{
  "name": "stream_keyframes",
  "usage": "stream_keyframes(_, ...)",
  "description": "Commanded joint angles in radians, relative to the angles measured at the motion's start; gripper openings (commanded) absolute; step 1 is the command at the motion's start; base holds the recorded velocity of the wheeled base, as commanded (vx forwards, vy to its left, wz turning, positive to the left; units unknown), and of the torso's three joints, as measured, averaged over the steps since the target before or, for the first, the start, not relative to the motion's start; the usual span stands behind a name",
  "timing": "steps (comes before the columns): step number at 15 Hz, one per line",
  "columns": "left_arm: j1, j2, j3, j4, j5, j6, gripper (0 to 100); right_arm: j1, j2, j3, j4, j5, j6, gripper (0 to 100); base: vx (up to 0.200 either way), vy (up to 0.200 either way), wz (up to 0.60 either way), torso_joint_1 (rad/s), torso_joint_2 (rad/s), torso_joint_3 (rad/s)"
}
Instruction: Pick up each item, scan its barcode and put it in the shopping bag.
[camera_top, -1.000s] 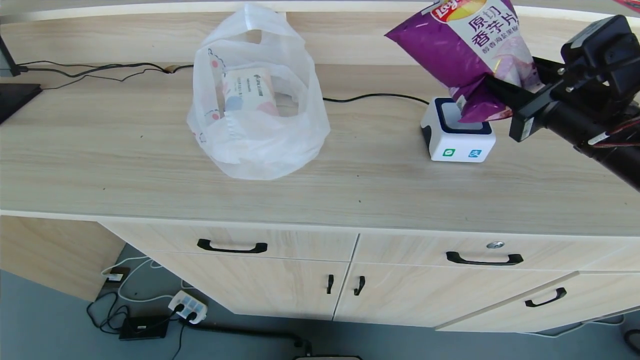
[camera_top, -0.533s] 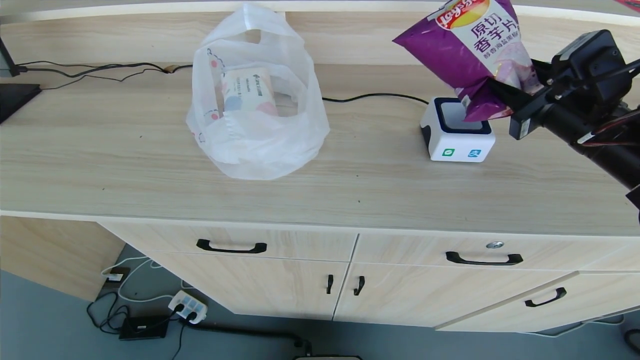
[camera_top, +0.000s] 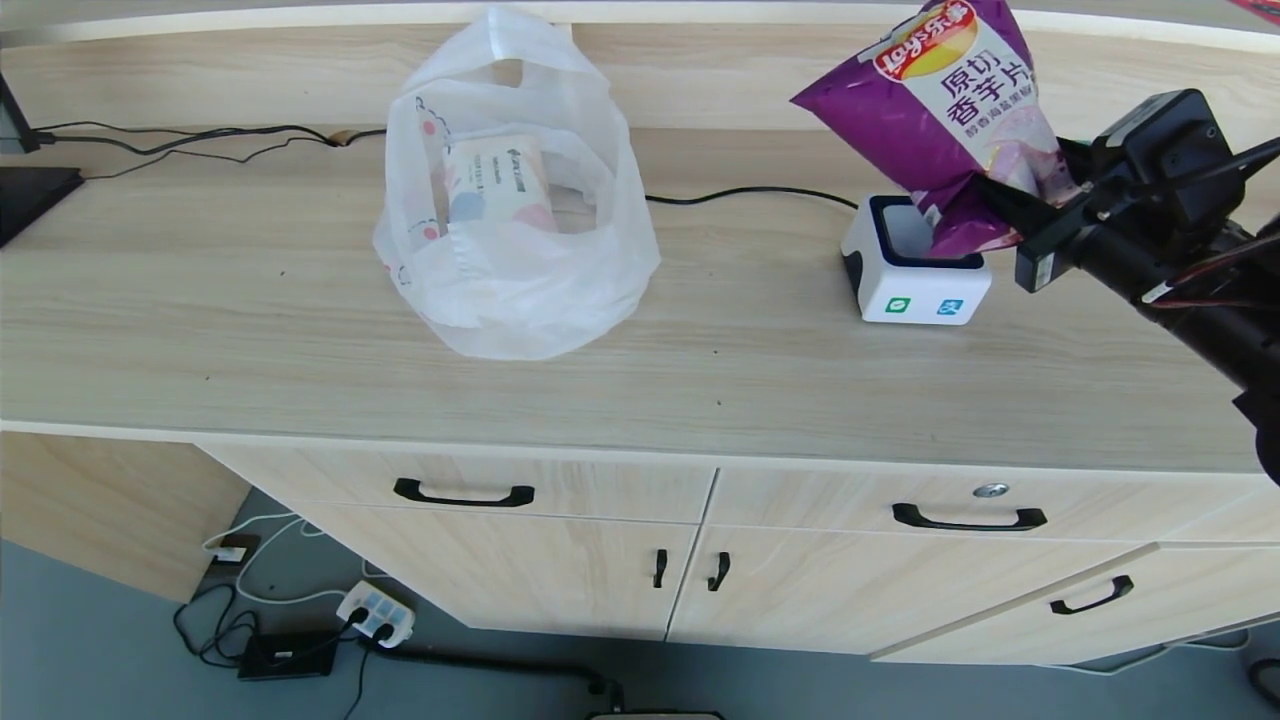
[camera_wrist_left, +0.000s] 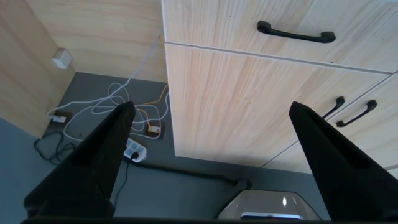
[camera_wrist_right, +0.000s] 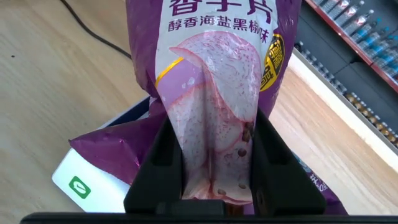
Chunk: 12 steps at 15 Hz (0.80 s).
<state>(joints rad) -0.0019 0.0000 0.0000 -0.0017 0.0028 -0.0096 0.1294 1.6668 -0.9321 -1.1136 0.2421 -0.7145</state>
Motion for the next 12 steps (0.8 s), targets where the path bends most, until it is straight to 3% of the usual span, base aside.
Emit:
stream_keyframes(1, 0.000, 0.000, 0.000, 0.000, 0.000, -0.001, 100, 0.001, -0.001, -0.002, 0.000, 0.000, 0.000, 0, 0.000, 0.000, 0.00, 0.000, 0.00, 0.000)
stream_keyframes(8, 0.000, 0.000, 0.000, 0.000, 0.000, -0.001, 100, 0.021, -0.010, -0.004, -0.008, -0.006, 0.012, 0, 0.000, 0.000, 0.00, 0.000, 0.00, 0.000)
stream_keyframes(10, 0.002, 0.000, 0.000, 0.000, 0.000, -0.001, 100, 0.147, -0.036, 0.021, -0.057, -0.081, 0.132, 0, 0.000, 0.000, 0.00, 0.000, 0.00, 0.000)
stream_keyframes(12, 0.000, 0.000, 0.000, 0.000, 0.000, -0.001, 100, 0.263, -0.140, 0.121, -0.046, -0.270, 0.303, 0, 0.000, 0.000, 0.00, 0.000, 0.00, 0.000)
